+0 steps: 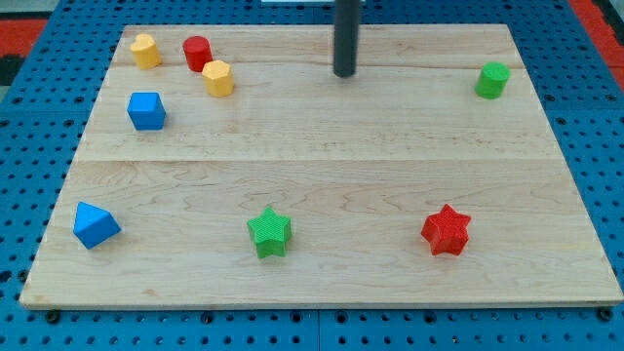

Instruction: Move the blue cube closer to the yellow heart

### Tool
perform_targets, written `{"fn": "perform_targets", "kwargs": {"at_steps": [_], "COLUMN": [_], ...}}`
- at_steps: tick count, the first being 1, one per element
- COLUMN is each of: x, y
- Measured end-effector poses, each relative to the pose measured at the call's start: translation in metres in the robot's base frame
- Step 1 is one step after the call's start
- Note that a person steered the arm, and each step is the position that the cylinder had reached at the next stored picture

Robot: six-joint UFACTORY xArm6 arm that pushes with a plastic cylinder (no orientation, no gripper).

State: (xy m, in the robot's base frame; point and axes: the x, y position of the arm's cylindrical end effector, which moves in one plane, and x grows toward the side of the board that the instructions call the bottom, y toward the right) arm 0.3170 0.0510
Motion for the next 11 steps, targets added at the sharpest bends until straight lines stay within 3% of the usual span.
{"fn": "perform_targets", "kwargs": {"at_steps": [1,2,3,4,5,6,7,8,11], "x": [0.015,-0.008,-0.028,0.018,0.068,0.108,0.085,0.043,0.006], "y": [-0.065,-0.139,-0.167,-0.130,-0.132,-0.222,-0.271,-0.269,-0.237]}}
